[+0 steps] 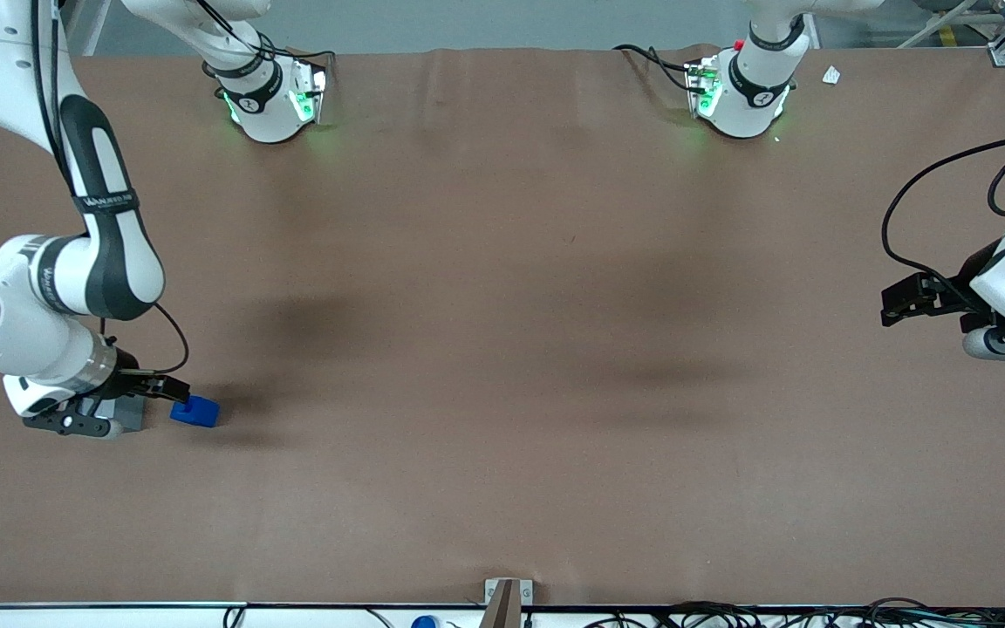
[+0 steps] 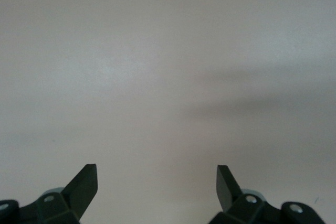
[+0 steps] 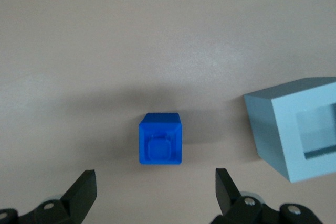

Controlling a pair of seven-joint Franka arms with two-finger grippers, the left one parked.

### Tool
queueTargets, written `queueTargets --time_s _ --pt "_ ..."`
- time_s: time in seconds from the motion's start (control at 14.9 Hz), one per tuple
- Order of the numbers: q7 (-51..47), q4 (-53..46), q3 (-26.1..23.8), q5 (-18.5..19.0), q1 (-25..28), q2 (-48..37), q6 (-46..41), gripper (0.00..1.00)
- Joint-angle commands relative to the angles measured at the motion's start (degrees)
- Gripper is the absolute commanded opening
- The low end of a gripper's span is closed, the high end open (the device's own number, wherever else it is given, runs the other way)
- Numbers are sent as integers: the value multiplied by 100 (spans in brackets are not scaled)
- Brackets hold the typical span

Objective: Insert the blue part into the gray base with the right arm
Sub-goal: 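Close the right gripper on the blue block and lift it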

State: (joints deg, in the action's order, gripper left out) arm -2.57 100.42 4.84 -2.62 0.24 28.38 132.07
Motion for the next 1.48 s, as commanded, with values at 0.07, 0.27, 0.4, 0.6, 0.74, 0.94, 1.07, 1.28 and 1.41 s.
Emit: queueTargets --time_s 0.07,0.27,0.4,0.6,0.74,0.94,1.07,1.28,1.41 --pt "11 66 8 -72 -6 334 581 100" --pt "11 66 8 -72 -15 519 776 100" --pt "11 66 8 -72 -24 581 828 99" --pt "-7 66 8 -80 -15 687 917 90" --pt "-15 66 8 -80 -15 687 882 72" --pt "-16 57 8 -80 -32 687 838 52" --pt "19 22 8 -80 -33 687 786 30" --pt "203 -372 8 -54 -111 617 -37 21" --pt "982 -785 16 -71 -295 459 -907 8"
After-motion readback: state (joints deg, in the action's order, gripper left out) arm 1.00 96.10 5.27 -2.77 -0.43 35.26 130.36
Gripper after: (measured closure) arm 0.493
